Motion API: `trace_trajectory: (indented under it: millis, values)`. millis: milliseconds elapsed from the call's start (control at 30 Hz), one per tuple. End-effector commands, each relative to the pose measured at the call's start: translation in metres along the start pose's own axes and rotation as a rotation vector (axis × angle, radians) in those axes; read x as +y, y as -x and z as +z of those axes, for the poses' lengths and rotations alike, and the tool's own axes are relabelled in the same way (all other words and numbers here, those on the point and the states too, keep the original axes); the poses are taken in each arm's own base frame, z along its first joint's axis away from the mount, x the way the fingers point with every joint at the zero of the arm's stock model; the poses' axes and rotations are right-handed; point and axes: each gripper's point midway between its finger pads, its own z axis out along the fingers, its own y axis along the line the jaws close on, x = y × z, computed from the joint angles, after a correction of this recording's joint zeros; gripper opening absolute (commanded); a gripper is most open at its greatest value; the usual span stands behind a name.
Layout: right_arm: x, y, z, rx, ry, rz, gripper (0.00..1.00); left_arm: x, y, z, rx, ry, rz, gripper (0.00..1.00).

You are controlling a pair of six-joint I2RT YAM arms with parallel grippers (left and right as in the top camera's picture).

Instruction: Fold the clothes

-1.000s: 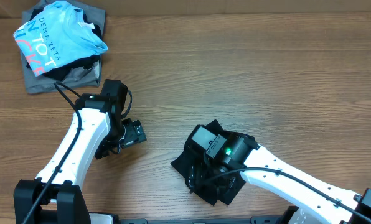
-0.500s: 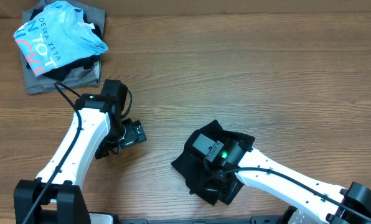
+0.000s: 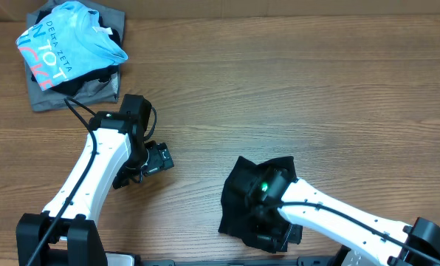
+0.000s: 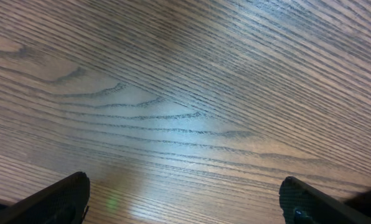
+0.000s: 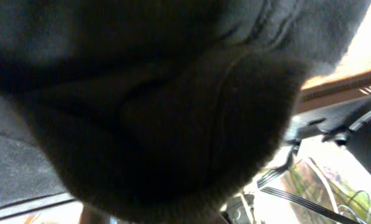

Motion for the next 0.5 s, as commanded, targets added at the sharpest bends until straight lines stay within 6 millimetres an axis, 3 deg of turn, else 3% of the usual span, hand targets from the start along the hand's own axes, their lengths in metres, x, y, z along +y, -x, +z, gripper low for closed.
trace_trajectory:
  millis: [0, 267, 467]
  values:
    - [-0.007, -0.001, 0.002, -0.077, -0.039, 0.047, 0.04, 0.003, 0.002, 0.001, -0.006, 0.009, 0.007, 1.0]
    - [-0.044, 0.012, 0.021, -0.167, -0.176, 0.244, 0.04, 0.003, 0.002, 0.001, -0.006, 0.008, 0.007, 1.0]
    - [-0.046, 0.03, 0.007, -0.248, -0.138, 0.325, 0.04, 0.003, 0.002, 0.001, -0.006, 0.008, 0.007, 1.0]
